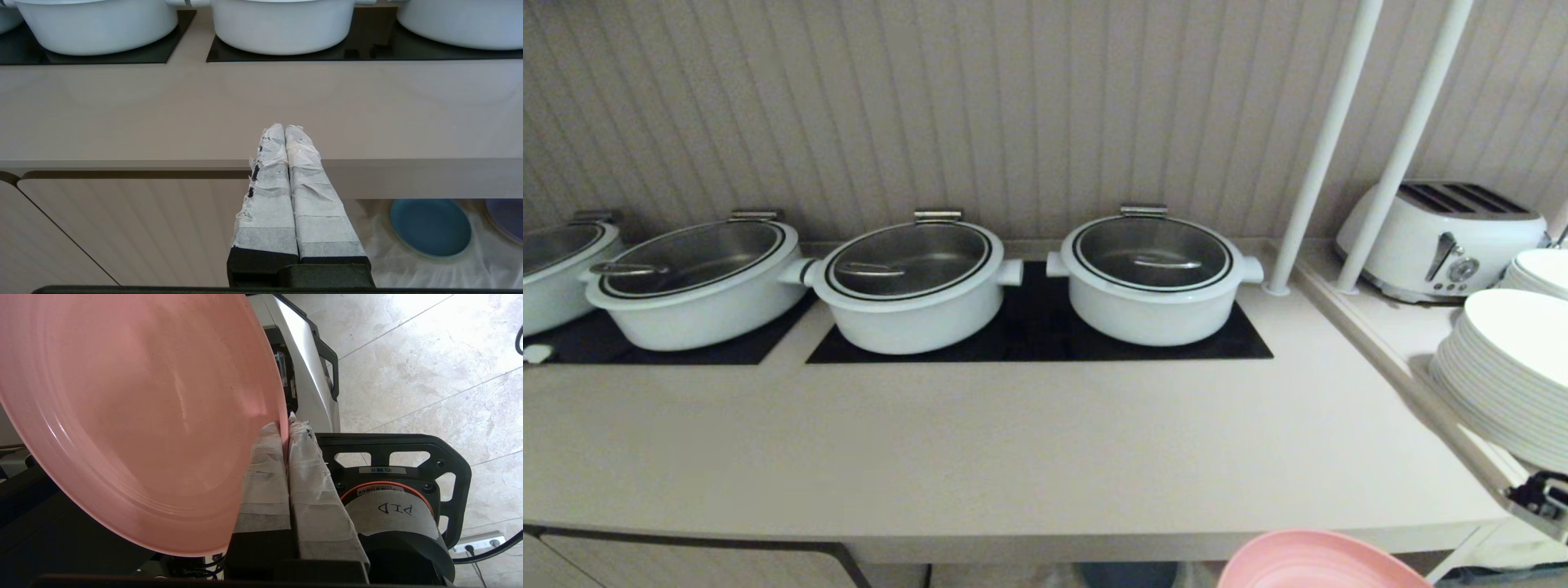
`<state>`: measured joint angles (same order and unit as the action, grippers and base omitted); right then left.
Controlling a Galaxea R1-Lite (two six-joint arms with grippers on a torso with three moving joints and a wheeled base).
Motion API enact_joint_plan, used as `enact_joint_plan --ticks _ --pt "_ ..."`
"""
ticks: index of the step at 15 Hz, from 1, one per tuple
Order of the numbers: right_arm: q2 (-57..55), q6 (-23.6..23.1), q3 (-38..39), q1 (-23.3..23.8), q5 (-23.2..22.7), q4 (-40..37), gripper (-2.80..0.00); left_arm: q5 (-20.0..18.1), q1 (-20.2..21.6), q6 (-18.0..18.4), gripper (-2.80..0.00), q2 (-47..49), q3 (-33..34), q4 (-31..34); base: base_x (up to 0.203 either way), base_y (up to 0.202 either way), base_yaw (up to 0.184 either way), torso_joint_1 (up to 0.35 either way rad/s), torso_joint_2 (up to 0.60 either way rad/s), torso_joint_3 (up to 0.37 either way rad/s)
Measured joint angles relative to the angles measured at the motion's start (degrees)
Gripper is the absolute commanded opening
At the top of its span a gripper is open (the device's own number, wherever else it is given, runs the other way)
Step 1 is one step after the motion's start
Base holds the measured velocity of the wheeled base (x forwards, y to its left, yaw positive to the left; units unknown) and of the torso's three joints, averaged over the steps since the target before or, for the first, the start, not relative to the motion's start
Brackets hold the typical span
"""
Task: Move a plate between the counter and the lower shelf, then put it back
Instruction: Put the plate in the cupboard
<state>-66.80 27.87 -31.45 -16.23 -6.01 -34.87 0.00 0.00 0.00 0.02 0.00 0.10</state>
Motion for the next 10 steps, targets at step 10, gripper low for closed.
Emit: enact_joint_plan --ticks 10 --pt "0.24 0.00 0.28 -0.11 0.00 -0.07 -2.80 0.00 0.00 0.00 -2.80 0.00 0.00 0.01 0.000 0.000 0.000 -0.062 0.12 0.063"
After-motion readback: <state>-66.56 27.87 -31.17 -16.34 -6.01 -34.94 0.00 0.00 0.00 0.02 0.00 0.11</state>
